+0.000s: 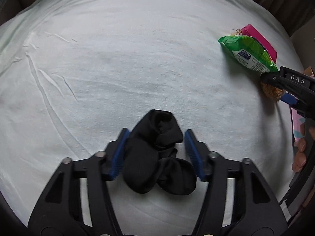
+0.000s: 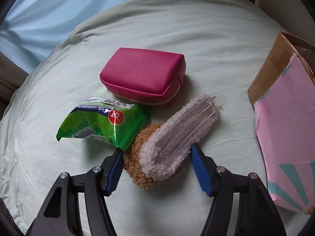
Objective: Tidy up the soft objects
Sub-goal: 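Grasp the black sock with the left gripper while the right grasps the fuzzy brush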
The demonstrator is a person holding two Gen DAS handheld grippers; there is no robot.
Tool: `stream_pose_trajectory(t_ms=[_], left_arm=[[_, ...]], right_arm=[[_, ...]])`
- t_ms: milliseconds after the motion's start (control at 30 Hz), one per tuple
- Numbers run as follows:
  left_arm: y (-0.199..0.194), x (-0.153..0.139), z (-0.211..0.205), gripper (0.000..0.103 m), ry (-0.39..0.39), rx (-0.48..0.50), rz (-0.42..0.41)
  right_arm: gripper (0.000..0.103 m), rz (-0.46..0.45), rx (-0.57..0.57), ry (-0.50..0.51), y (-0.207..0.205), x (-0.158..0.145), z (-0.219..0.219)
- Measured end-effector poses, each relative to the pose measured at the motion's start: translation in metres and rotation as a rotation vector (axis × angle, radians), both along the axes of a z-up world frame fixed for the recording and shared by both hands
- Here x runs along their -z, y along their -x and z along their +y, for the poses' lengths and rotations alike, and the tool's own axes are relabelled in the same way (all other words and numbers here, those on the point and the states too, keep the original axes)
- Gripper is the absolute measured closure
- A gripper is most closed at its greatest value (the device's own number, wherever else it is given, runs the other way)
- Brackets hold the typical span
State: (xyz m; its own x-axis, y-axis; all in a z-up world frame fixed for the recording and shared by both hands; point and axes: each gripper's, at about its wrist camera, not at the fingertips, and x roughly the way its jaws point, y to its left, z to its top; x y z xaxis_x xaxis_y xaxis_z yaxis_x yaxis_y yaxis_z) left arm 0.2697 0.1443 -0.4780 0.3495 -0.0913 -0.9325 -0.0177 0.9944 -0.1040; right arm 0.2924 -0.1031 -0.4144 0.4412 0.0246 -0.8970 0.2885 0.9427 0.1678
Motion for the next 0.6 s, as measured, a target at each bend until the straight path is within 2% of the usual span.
stream_pose_trajectory(t_ms=[33, 133, 200, 333, 600], left_arm=[[0.000, 0.000, 0.001, 0.066, 0.002, -0.002, -0.003], [0.002, -0.002, 0.003, 0.076, 0.008, -0.008, -0.006], [0.003, -0.003, 0.004, 0.078, 0.013, -0.013, -0.005], [0.006, -0.011, 0.004, 0.079, 0.016, -0.016, -0.010], [0.013, -0.053, 0.001, 0.079, 0.023, -0.008, -0.064]], right_arm=[[0.046, -0.002, -0.004, 0.000, -0.001, 0.000, 0.000], [0.051, -0.013, -0.007, -0.016, 0.001, -0.001, -0.002], [0.055, -0.016, -0.009, -0.026, 0.004, -0.002, -0.003], [0.056, -0.024, -0.016, -0.033, 0.008, -0.006, -0.005], [0.057, -0.059, -0.034, -0.026, 0.019, -0.035, -0.003]])
